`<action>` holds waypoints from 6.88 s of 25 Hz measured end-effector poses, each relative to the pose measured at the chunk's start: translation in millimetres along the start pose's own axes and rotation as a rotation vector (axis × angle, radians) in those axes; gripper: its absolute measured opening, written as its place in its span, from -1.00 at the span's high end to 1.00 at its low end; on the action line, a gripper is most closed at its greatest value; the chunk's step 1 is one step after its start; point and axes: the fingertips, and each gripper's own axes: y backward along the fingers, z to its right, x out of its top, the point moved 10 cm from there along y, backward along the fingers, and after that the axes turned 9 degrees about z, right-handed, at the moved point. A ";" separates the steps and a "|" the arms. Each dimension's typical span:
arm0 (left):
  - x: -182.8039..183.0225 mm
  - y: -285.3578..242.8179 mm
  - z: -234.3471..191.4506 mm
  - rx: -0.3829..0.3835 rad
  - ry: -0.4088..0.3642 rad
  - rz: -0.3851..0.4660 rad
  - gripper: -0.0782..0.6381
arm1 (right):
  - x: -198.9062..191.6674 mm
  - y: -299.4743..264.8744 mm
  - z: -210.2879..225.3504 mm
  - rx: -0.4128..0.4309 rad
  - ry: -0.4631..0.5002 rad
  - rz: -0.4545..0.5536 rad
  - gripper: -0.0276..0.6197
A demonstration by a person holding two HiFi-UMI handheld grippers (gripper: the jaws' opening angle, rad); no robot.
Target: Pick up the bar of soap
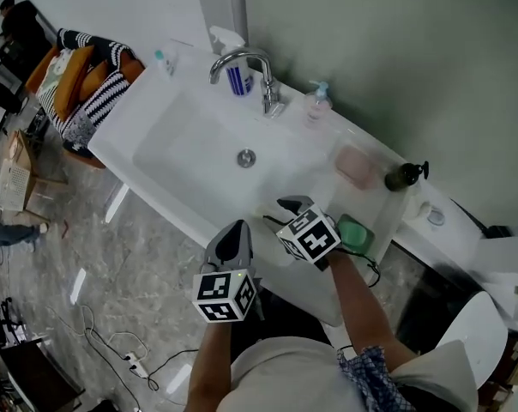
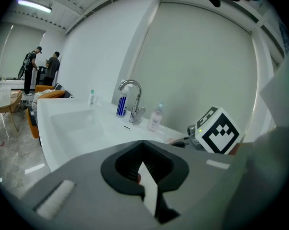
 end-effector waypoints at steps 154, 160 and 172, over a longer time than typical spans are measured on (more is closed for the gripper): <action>-2.6 -2.8 3.8 -0.034 -0.007 0.028 0.76 | -8.8 33.8 8.7 -0.026 0.611 -0.261 0.14; -3.8 0.9 -9.6 0.005 -0.002 0.013 0.76 | -0.1 0.4 10.1 0.017 0.580 -0.260 0.14; -8.0 -2.4 -13.3 0.049 0.014 -0.005 0.76 | -18.3 -49.5 34.7 0.073 0.547 -0.348 0.15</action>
